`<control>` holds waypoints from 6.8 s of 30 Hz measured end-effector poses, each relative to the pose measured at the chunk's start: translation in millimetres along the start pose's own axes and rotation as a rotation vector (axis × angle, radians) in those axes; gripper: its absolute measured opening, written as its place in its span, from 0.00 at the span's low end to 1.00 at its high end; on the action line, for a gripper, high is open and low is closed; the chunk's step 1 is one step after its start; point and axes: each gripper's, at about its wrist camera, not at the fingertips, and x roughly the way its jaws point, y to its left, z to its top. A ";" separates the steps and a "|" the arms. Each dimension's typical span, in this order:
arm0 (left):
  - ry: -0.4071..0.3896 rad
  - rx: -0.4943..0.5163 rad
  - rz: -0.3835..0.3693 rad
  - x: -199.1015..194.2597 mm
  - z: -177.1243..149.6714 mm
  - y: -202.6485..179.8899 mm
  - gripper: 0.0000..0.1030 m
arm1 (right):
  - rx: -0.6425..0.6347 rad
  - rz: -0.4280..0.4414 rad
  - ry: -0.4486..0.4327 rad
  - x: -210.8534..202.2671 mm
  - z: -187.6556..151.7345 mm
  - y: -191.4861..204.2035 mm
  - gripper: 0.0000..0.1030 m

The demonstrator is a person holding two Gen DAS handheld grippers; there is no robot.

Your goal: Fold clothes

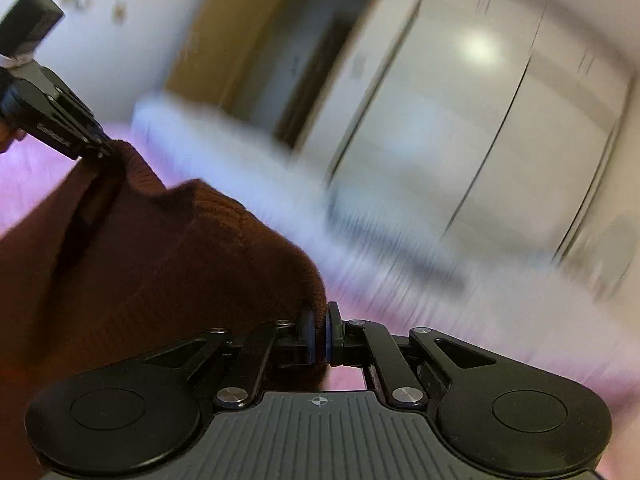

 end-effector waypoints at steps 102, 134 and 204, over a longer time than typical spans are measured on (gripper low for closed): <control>0.240 0.248 -0.654 135.1 -0.5 -249.1 0.26 | 0.676 -0.165 0.212 -251.0 -188.9 27.6 0.32; 0.166 0.149 -0.303 44.7 -31.0 -99.2 0.35 | 0.638 -0.122 0.307 -225.1 -184.6 18.6 0.39; 0.098 -0.136 -0.387 105.0 -55.9 96.8 0.06 | 0.203 0.532 0.355 184.5 0.5 96.4 0.18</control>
